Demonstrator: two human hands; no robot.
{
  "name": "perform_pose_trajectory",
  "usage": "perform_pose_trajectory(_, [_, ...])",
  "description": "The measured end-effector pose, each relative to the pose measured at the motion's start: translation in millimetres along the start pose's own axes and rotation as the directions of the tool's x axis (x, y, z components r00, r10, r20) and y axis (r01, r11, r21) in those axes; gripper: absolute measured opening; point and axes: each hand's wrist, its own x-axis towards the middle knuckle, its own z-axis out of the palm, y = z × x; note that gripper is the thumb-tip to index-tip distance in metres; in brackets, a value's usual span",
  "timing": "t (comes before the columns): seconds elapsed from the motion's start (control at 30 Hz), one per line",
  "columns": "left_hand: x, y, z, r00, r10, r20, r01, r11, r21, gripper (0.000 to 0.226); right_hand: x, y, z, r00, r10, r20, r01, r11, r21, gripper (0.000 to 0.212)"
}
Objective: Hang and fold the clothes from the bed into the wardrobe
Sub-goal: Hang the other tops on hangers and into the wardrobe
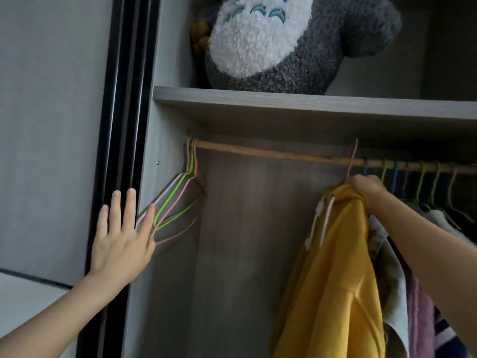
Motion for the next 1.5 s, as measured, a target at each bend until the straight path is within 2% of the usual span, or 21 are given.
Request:
perform_pose_trajectory(0.2, [-4,-7,21,0.993,0.099,-0.070,-0.093,0.993,0.074,0.047,23,-2,12,0.999,-0.032,0.005,0.033,0.995,-0.096,0.036])
perform_pose_trajectory(0.37, [-8,-12,26,0.990,0.093,-0.106,-0.078,0.987,0.140,0.044,35,20,27,0.998,0.050,-0.023,-0.053,0.984,-0.169,0.056])
perform_pose_trajectory(0.53, [-8,-12,26,0.988,0.089,-0.123,-0.069,0.986,0.154,0.045,33,34,42,0.998,0.028,-0.062,-0.041,0.974,-0.224,0.044])
perform_pose_trajectory(0.63, [-9,-10,26,0.988,0.086,-0.129,-0.066,0.987,0.149,0.044,23,35,43,0.995,-0.052,-0.088,0.015,0.926,-0.378,0.024])
perform_pose_trajectory(0.7, [-9,-10,25,0.987,0.091,-0.130,-0.073,0.988,0.138,0.044,12,31,43,0.988,-0.126,-0.092,0.060,0.850,-0.524,0.025])
perform_pose_trajectory(0.73, [-10,-11,24,0.987,0.094,-0.133,-0.076,0.988,0.132,0.044,6,28,45,0.980,-0.173,-0.097,0.072,0.767,-0.637,0.024])
perform_pose_trajectory(0.8, [-9,-10,21,0.985,0.102,-0.142,-0.087,0.991,0.106,0.045,-3,23,50,0.948,-0.303,-0.095,0.065,0.476,-0.877,0.035])
perform_pose_trajectory(0.83, [-8,-9,18,0.984,0.106,-0.145,-0.095,0.992,0.085,0.046,-9,20,56,0.930,-0.366,-0.040,0.090,0.332,-0.939,0.040])
perform_pose_trajectory(0.87, [-8,-9,14,0.983,0.105,-0.148,-0.097,0.993,0.063,0.046,-16,17,64,0.911,-0.412,0.040,0.154,0.247,-0.957,0.041])
perform_pose_trajectory(0.9, [-9,-9,11,0.984,0.095,-0.149,-0.090,0.995,0.043,0.047,-25,13,75,0.897,-0.423,0.125,0.231,0.211,-0.950,0.041])
perform_pose_trajectory(0.97, [-12,-17,7,0.981,0.093,-0.168,-0.092,0.996,0.014,0.047,-45,8,107,0.879,-0.402,0.255,0.374,0.250,-0.893,0.041])
perform_pose_trajectory(1.03, [-17,-31,8,0.972,0.139,-0.191,-0.138,0.990,0.021,0.048,-67,6,147,0.881,-0.325,0.343,0.456,0.394,-0.798,0.044])
perform_pose_trajectory(1.1, [-25,-43,13,0.967,0.165,-0.193,-0.165,0.986,0.014,0.049,-90,8,189,0.869,-0.243,0.431,0.490,0.546,-0.679,0.045])
perform_pose_trajectory(1.2, [-36,-43,18,0.971,0.115,-0.211,-0.133,0.989,-0.071,0.048,-131,11,250,0.815,-0.162,0.557,0.474,0.739,-0.478,0.039])
perform_pose_trajectory(1.27, [-40,-41,19,0.970,0.109,-0.217,-0.136,0.984,-0.115,0.046,-162,11,279,0.772,-0.094,0.629,0.319,0.913,-0.254,0.031])
perform_pose_trajectory(1.33, [-41,-42,21,0.969,0.119,-0.217,-0.151,0.979,-0.137,0.047,-188,7,300,0.728,0.034,0.685,-0.003,0.999,-0.045,0.030])
perform_pose_trajectory(1.4, [-40,-43,22,0.968,0.119,-0.220,-0.152,0.978,-0.141,0.048,-200,5,317,0.664,0.147,0.734,-0.277,0.959,0.058,0.048])
perform_pose_trajectory(1.43, [-40,-43,22,0.969,0.114,-0.218,-0.147,0.979,-0.144,0.048,-202,4,323,0.650,0.159,0.743,-0.336,0.937,0.094,0.051])
perform_pose_trajectory(1.5, [-41,-41,22,0.969,0.104,-0.222,-0.140,0.978,-0.153,0.049,-198,2,332,0.670,0.151,0.727,-0.380,0.911,0.161,0.047])
